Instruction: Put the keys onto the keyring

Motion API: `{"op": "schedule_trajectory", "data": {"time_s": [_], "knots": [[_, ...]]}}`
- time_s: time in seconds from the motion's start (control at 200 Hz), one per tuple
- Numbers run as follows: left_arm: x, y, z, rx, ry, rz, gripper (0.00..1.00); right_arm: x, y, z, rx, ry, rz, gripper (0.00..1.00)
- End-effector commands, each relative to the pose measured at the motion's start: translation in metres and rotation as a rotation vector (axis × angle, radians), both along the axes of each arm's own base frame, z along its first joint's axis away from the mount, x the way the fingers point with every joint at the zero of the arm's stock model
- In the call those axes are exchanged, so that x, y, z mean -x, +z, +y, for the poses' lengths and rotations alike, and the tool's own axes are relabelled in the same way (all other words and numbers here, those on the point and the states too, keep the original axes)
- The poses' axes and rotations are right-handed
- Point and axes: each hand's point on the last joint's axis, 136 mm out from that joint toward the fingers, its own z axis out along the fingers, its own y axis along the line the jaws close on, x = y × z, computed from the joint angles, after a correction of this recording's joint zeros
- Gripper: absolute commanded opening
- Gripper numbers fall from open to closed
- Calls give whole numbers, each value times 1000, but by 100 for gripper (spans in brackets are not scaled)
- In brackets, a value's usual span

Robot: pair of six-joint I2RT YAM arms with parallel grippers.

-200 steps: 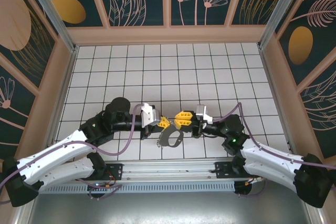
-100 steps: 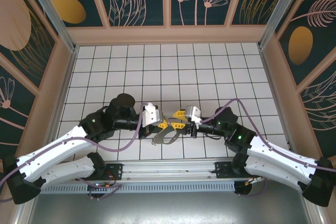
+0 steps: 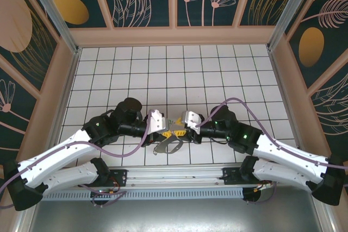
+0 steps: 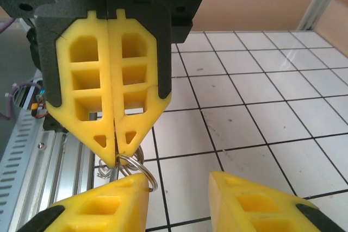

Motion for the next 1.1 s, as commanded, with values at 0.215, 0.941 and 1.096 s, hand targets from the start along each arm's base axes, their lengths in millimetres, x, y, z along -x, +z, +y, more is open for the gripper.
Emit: {"op": "schedule_trajectory", "data": {"time_s": [0.215, 0.941, 1.096], "knots": [[6, 12, 0, 22, -45, -12, 0, 15, 2, 4, 85, 111, 0, 32], [0, 10, -3, 23, -17, -9, 0, 29, 7, 3, 42, 179, 8, 0], [-9, 18, 1, 78, 61, -54, 33, 24, 18, 0, -32, 133, -20, 0]]}}
